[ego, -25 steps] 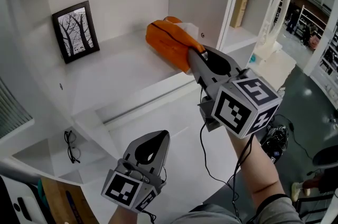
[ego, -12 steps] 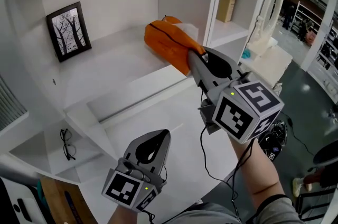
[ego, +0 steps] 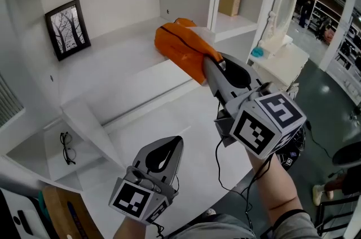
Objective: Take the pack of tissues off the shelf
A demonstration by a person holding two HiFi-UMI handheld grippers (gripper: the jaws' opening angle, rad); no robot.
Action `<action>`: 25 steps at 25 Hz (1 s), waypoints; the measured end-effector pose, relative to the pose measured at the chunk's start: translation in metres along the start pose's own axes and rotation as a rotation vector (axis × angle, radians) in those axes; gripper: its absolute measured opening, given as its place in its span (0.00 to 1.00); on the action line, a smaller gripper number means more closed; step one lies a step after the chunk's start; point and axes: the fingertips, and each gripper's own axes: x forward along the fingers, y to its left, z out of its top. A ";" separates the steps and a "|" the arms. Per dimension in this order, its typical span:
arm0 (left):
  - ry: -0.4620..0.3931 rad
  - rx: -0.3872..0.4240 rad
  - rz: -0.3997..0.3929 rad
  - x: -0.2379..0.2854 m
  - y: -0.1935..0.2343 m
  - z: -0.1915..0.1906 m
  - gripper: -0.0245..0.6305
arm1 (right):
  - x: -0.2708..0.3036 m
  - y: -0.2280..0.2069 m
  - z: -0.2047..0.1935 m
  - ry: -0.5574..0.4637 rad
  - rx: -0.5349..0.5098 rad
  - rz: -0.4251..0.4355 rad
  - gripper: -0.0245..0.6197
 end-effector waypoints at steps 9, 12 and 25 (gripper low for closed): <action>-0.002 0.009 -0.021 0.002 -0.024 -0.005 0.10 | -0.036 0.000 -0.002 -0.019 -0.004 -0.002 0.13; 0.003 0.015 -0.032 0.003 -0.039 -0.011 0.10 | -0.056 -0.001 -0.008 -0.029 -0.007 -0.003 0.13; 0.013 0.008 -0.062 0.012 -0.047 -0.004 0.10 | -0.073 -0.003 -0.014 -0.014 0.013 -0.007 0.13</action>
